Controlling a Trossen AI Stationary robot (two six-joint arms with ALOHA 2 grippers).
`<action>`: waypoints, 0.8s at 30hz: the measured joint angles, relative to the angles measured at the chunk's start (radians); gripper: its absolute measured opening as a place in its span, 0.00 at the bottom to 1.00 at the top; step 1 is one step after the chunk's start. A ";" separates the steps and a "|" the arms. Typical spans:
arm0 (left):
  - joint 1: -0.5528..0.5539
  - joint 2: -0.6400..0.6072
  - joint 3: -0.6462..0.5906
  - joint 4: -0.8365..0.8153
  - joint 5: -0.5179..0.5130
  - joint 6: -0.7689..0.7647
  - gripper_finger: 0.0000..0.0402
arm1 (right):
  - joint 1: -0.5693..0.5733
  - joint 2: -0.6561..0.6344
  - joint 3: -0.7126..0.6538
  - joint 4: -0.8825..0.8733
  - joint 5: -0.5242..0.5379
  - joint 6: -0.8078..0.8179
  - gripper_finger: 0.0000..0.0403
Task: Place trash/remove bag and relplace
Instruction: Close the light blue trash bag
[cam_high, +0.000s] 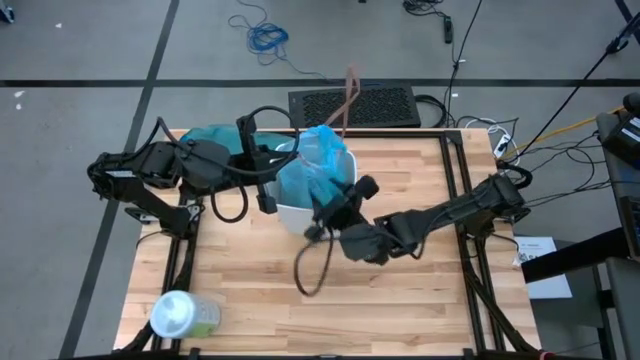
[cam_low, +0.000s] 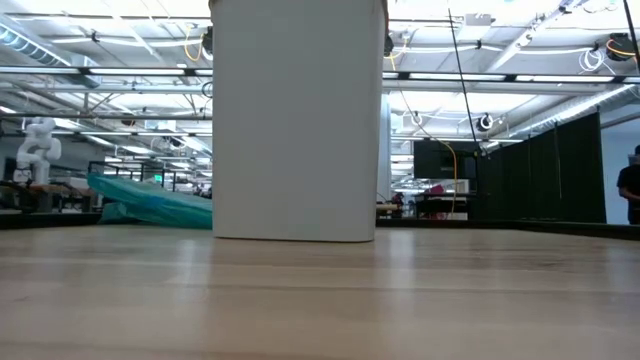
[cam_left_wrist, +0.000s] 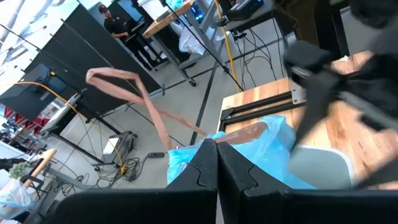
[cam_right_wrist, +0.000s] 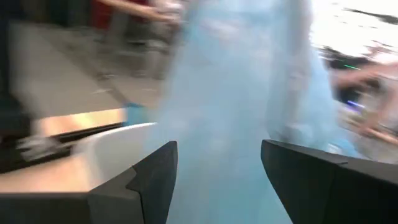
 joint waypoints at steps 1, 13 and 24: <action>0.000 0.000 0.000 0.000 0.000 0.000 0.00 | -0.013 0.003 0.000 0.006 0.034 0.015 0.56; 0.000 0.000 0.000 0.024 0.024 0.000 0.00 | -0.204 0.029 0.000 0.170 -0.195 0.093 0.56; 0.000 -0.008 0.000 0.056 0.042 0.001 0.00 | -0.234 0.099 0.000 0.229 -0.275 -0.043 0.04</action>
